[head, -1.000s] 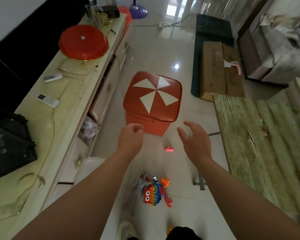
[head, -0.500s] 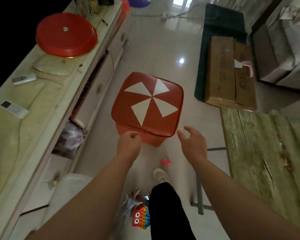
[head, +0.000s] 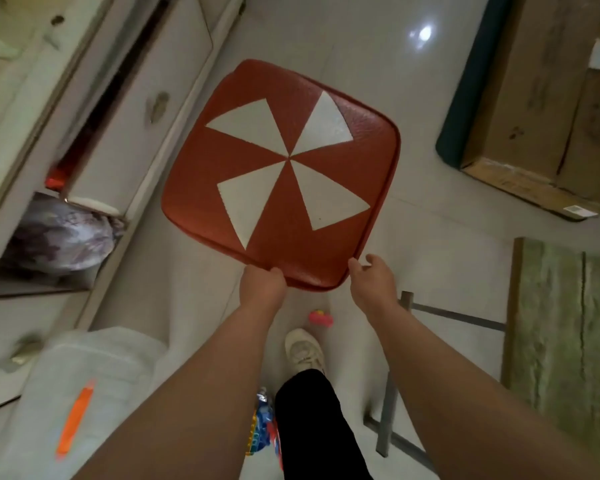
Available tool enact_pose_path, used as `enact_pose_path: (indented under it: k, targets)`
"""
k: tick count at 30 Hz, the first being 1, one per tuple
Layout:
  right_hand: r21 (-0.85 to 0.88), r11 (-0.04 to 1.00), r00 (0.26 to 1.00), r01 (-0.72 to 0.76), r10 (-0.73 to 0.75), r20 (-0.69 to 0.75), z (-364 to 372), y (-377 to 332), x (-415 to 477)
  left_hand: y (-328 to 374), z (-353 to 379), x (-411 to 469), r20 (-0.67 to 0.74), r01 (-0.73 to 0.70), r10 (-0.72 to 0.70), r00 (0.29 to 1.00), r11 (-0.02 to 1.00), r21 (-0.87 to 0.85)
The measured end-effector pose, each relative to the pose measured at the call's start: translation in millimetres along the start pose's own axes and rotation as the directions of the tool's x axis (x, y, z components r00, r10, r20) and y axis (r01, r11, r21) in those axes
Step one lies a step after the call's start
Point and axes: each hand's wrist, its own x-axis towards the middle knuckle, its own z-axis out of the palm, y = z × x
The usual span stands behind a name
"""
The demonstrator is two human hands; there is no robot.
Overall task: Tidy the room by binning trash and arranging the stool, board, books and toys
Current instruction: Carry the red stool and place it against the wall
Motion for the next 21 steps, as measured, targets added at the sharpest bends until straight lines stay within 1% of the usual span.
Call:
enact_pose_path:
  k: [5,8,10,11,14,17,19,21]
  targets:
    - [0.086,0.993,0.995,-0.08,0.074,0.068,19,11,35,-13,19,36,0.002,0.178,-0.179,0.984,0.979,-0.103]
    - [0.081,0.993,0.992,-0.091,0.084,0.091,25,17,44,-18,26,42,0.115,0.285,-0.268,0.957,0.941,-0.184]
    - [0.047,0.997,0.994,-0.056,0.052,0.094,26,20,47,-18,28,43,0.182,0.349,-0.311,0.933,0.904,-0.245]
    - [0.015,0.999,0.995,-0.035,0.033,0.09,25,19,48,-17,28,44,0.199,0.358,-0.314,0.928,0.898,-0.255]
    - [-0.064,0.998,0.998,0.01,-0.006,0.061,23,17,52,-19,28,45,0.191,0.332,-0.287,0.939,0.903,-0.273]
    - [-0.095,0.995,0.999,0.027,-0.024,0.033,21,14,51,-14,26,41,0.171,0.283,-0.238,0.956,0.903,-0.324]
    - [-0.097,0.994,0.999,0.043,-0.043,0.004,18,5,47,-6,22,37,0.146,0.226,-0.186,0.972,0.911,-0.346]
    - [-0.056,0.996,0.997,0.074,-0.075,-0.016,15,-8,43,5,15,35,0.099,0.154,-0.127,0.987,0.924,-0.35]
